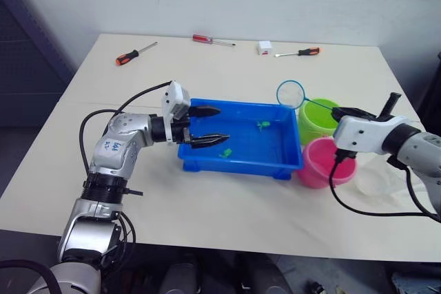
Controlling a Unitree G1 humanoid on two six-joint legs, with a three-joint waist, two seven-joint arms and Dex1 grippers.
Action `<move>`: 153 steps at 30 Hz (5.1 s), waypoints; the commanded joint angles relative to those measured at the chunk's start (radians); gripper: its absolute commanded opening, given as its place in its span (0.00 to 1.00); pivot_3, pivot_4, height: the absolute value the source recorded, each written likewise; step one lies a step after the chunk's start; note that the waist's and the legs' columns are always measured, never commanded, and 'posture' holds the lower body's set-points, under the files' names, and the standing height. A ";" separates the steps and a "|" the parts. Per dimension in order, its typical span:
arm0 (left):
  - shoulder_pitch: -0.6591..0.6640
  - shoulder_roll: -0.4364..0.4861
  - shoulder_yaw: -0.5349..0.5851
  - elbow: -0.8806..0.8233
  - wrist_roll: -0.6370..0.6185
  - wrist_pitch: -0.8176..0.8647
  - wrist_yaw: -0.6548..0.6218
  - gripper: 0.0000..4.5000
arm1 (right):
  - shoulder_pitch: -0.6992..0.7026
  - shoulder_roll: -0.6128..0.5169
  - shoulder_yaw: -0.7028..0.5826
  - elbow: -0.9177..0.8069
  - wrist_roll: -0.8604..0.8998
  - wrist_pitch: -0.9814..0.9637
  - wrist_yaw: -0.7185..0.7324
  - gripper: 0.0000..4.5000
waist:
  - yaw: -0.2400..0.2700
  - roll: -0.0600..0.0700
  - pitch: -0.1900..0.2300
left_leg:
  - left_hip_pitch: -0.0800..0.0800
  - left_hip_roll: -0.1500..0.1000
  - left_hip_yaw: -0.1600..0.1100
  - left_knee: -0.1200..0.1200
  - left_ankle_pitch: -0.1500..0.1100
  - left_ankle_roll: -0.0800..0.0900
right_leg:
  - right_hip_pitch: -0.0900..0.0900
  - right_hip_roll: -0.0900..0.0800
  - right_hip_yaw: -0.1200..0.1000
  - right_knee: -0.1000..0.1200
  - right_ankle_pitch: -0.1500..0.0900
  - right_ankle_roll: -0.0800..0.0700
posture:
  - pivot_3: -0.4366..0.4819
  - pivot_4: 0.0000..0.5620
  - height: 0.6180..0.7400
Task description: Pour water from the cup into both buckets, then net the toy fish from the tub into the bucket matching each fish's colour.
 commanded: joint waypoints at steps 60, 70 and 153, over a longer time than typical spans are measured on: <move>-0.041 -0.031 0.014 -0.014 -0.026 -0.020 0.003 0.99 | -0.091 0.205 -0.255 -0.344 0.706 1.114 -0.195 0.00 | 0.003 0.000 0.000 | -0.019 -0.001 0.000 0.007 0.000 0.001 | -0.019 -0.001 -0.001 0.013 0.000 0.000 | 0.48 0.27 1.00; -0.148 -0.108 -0.012 0.128 -0.007 -0.070 -0.068 0.99 | -0.032 0.167 -0.562 -0.485 0.775 1.202 -0.224 0.00 | 0.004 0.000 0.000 | -0.018 -0.001 -0.001 0.008 0.000 0.001 | -0.018 -0.001 -0.001 0.014 0.000 0.000 | 0.48 0.27 1.00; 0.304 0.369 0.259 -0.262 -0.054 0.123 0.014 0.99 | -0.313 0.288 0.443 0.119 0.077 0.236 0.177 0.00 | -0.004 0.000 0.000 | -0.016 -0.001 0.000 0.015 0.000 0.002 | -0.018 -0.001 0.000 0.018 0.000 -0.001 | 0.48 0.27 1.00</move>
